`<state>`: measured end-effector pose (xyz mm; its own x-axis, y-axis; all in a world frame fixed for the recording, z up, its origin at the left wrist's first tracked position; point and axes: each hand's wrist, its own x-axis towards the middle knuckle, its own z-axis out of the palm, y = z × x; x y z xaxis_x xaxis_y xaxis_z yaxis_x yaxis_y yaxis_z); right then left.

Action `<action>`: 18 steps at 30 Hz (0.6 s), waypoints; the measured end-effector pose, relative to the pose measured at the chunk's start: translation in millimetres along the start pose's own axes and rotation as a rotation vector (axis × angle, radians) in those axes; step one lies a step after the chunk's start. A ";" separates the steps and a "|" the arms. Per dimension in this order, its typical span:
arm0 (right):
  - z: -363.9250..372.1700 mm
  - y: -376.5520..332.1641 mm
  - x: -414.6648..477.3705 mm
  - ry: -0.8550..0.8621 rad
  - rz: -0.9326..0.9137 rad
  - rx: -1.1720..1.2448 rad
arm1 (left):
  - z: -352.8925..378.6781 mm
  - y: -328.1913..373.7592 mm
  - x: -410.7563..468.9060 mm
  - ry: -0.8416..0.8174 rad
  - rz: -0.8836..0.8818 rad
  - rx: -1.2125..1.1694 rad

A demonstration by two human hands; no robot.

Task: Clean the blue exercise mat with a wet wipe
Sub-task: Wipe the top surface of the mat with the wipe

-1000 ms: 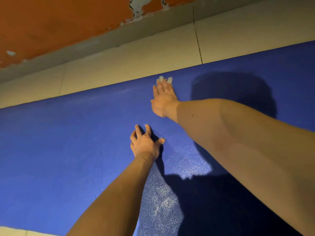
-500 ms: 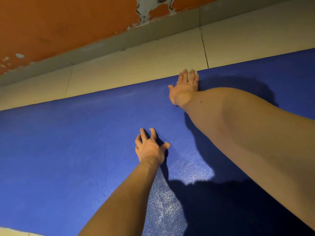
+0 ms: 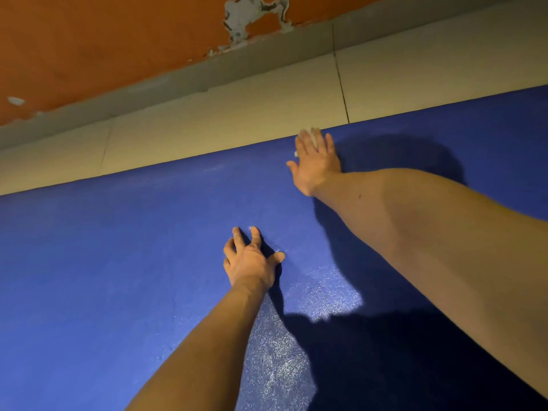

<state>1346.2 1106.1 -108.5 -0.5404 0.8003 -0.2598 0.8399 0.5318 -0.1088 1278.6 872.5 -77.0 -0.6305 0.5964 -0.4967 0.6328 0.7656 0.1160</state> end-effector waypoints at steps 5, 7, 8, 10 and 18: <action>-7.6 39.6 0.2 0.014 0.313 0.040 | 1.4 0.5 -0.5 0.000 -0.001 0.013; -8.7 26.6 -3.6 0.009 0.321 0.063 | 2.3 0.5 -0.5 0.007 0.002 0.023; -8.2 15.5 -6.8 0.004 0.286 0.065 | 2.6 0.3 -0.3 0.010 0.002 0.021; -2.6 -11.5 -17.7 0.005 0.127 0.053 | 3.0 0.0 0.2 0.011 -0.001 0.018; 9.9 -11.9 -41.9 0.035 -0.173 -0.055 | 0.1 1.0 1.6 -0.017 -0.014 0.025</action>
<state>1359.4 1063.4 -105.9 -0.6790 0.7042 -0.2077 0.7305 0.6761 -0.0959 1278.3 874.2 -77.8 -0.6322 0.5811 -0.5125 0.6349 0.7677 0.0874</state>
